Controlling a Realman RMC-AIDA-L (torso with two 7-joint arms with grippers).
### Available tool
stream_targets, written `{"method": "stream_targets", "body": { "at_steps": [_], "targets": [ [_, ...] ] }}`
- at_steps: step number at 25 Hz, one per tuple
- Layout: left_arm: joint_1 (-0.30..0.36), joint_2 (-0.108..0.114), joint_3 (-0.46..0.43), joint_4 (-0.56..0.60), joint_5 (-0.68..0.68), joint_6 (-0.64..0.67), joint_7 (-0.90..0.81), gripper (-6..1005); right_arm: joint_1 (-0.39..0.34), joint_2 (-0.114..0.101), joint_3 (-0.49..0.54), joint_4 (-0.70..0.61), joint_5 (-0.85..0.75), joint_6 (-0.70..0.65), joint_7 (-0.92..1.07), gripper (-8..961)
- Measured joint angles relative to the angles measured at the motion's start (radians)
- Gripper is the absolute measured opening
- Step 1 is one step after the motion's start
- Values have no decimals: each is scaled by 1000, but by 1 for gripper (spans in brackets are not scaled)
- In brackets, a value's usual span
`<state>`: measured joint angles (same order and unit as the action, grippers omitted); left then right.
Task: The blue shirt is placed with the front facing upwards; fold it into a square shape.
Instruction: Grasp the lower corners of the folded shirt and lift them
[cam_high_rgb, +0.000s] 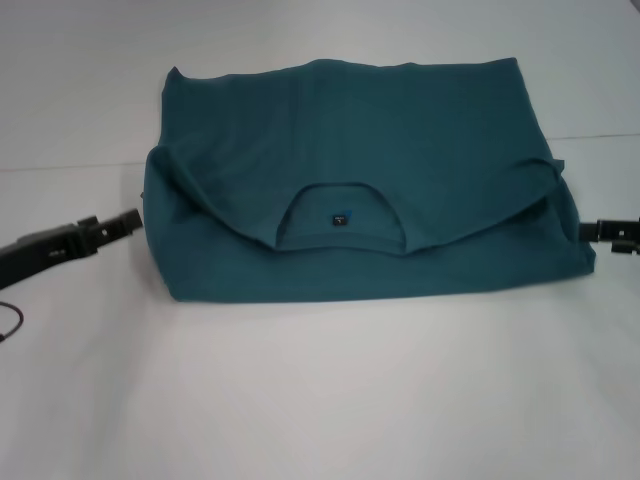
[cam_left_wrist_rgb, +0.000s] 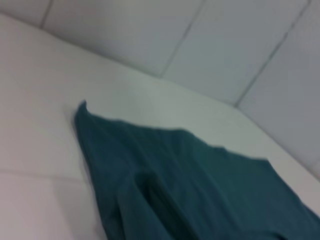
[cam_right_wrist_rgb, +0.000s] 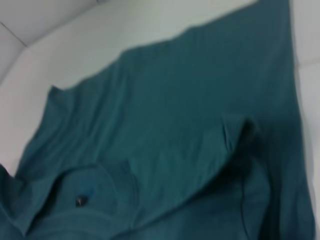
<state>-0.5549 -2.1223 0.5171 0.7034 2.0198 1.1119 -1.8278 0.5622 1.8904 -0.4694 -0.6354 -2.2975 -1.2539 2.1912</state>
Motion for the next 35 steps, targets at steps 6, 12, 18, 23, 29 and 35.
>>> {"method": "stream_targets", "body": {
  "at_steps": [6, 12, 18, 23, 29, 35],
  "targets": [
    [10, -4, 8, 1, 28, 35, 4, 766, 3, 6, 0, 0, -24, 22, 21, 748],
    [13, -8, 11, 1, 28, 38, 6, 766, 5, 31, -3, 3, -25, 111, 7, 747],
    [8, -11, 11, -3, 27, 32, 7, 767, 33, 67, -46, 31, -25, 218, -13, 746],
    [5, -12, 11, -5, 27, 29, 7, 767, 60, 77, -99, 76, -24, 283, -15, 747],
    [2, -12, 10, -6, 26, 19, 7, 767, 64, 79, -101, 79, -21, 287, -15, 748],
    [1, -12, 11, -7, 26, 12, 6, 766, 61, 81, -97, 79, -18, 288, -21, 662]
  ]
}}
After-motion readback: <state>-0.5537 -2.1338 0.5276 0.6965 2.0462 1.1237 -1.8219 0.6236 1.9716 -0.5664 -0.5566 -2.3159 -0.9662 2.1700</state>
